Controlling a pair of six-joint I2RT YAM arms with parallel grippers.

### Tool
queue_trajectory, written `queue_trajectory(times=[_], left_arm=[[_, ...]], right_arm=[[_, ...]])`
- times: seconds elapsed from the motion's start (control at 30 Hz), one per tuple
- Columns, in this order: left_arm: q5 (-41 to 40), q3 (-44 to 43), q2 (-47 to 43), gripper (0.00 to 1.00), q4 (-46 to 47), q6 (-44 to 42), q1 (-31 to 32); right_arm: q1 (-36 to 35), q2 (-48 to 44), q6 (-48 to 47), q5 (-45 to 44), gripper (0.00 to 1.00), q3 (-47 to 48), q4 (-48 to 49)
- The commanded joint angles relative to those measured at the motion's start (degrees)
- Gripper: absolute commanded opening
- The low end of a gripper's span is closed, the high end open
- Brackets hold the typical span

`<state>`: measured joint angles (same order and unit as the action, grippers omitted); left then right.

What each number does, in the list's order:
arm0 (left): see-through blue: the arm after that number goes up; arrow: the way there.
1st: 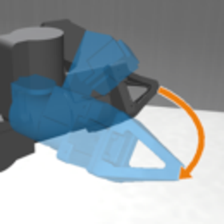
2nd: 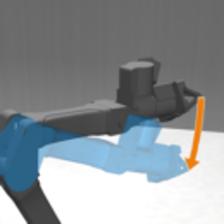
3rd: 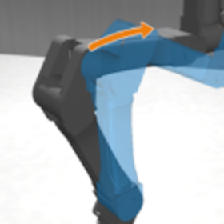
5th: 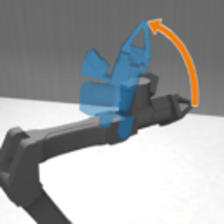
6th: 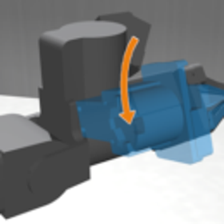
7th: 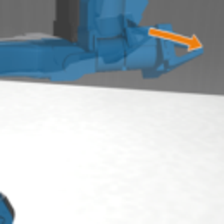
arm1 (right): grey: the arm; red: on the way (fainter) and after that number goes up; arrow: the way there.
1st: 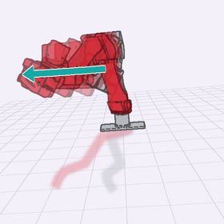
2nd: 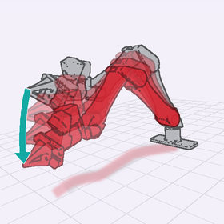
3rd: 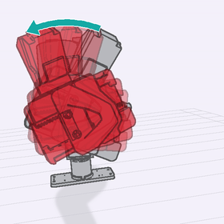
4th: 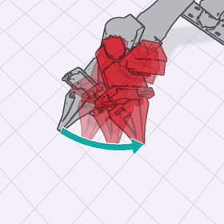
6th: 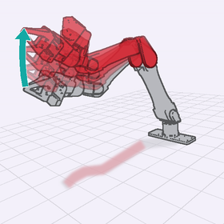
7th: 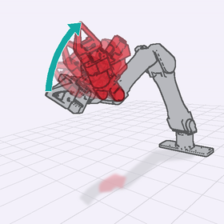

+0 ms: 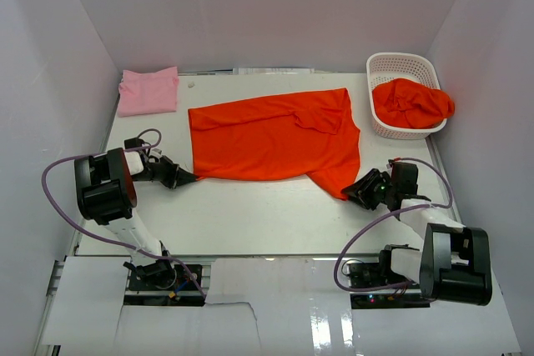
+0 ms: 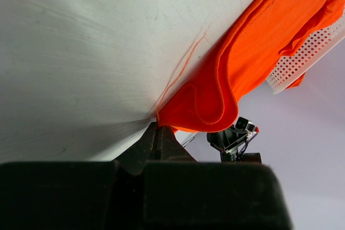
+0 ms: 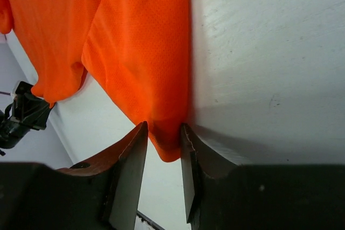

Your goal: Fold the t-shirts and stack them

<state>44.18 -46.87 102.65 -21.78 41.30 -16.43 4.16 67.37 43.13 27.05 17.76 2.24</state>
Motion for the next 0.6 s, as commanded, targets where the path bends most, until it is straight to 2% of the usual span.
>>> queue_trajectory(times=[0.0,0.17,0.3,0.47,0.57], left_arm=[[1.34,0.03,-0.87,0.0,1.3,-0.87,-0.19],[1.43,0.47,-0.61,0.0,1.65,-0.87,-0.27],[1.52,0.73,-0.61,0.0,1.83,-0.96,-0.27],[1.78,0.73,-0.7,0.0,2.01,-0.96,-0.27],[1.7,0.82,-0.7,0.0,2.09,-0.96,-0.19]], right_arm=[[0.23,-2.86,1.07,1.95,0.38,1.31,-0.04],[0.23,-2.34,2.48,6.7,0.35,5.0,-1.36],[0.23,-2.33,4.15,9.25,0.41,8.77,-2.15],[0.32,-1.28,4.85,8.2,0.43,13.43,-2.15],[0.41,2.31,4.24,7.84,0.43,16.77,-1.28]])
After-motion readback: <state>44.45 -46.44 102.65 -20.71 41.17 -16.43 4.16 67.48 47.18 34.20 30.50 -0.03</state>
